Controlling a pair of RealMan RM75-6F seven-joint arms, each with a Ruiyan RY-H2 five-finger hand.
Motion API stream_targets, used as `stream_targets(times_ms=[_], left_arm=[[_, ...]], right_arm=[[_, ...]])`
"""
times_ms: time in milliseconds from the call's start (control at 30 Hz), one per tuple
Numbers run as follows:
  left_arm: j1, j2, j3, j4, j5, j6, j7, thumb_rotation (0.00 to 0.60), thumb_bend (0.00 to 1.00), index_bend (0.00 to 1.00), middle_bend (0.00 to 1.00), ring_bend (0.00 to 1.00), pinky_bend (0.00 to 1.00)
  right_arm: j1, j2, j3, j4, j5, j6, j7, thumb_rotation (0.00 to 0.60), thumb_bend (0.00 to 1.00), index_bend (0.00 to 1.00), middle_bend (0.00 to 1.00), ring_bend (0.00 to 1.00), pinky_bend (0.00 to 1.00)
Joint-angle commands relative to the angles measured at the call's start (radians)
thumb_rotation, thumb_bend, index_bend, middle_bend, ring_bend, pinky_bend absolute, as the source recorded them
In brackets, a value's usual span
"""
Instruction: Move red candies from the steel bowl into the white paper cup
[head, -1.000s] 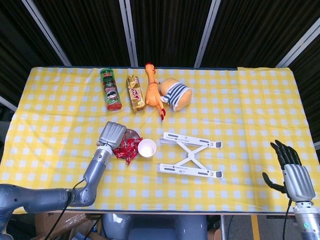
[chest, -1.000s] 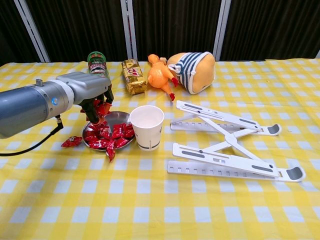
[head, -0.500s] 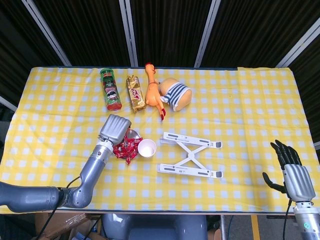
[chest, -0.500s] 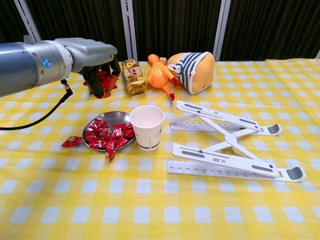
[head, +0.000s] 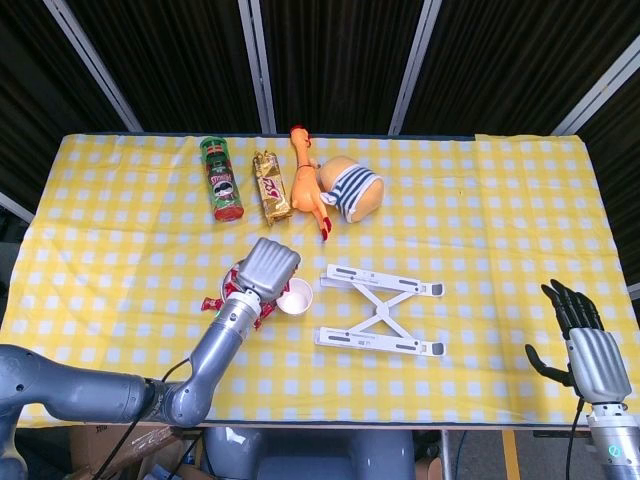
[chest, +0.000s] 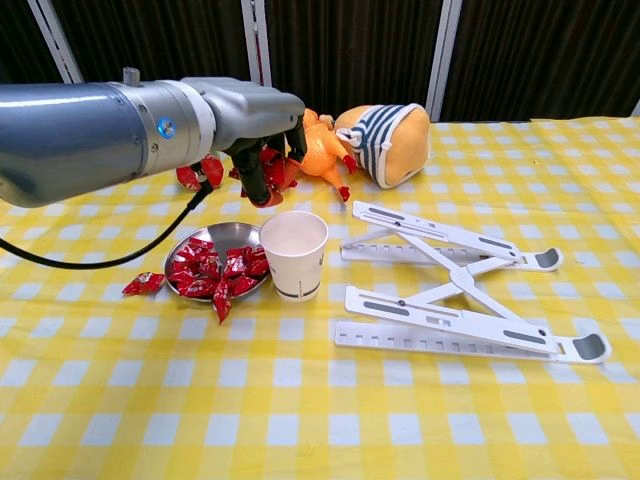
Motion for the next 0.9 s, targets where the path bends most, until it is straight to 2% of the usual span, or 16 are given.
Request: stream_targets(times_ms=[33, 467, 900], left_arm=[[-0.014, -0.029, 0.009, 0.015, -0.006, 0.003, 0.001, 0.600, 0.43, 0.63, 0.73, 0.88, 0.92], [-0.044, -0.097, 0.027, 0.074, -0.009, 0.002, 0.005, 0.600, 0.43, 0.62, 0.71, 0.88, 0.92], [-0.059, -0.122, 0.029, 0.093, 0.000, 0.002, -0.005, 0.600, 0.43, 0.58, 0.65, 0.88, 0.92]], right_arm=[[0.000, 0.000, 0.000, -0.001, -0.001, 0.000, 0.001, 0.600, 0.41, 0.00, 0.00, 0.00, 0.00], [0.000, 0.003, -0.002, -0.004, -0.004, 0.001, 0.005, 0.600, 0.41, 0.00, 0.00, 0.00, 0.00], [-0.001, 0.005, -0.004, -0.007, -0.009, 0.002, 0.009, 0.600, 0.41, 0.00, 0.00, 0.00, 0.00]])
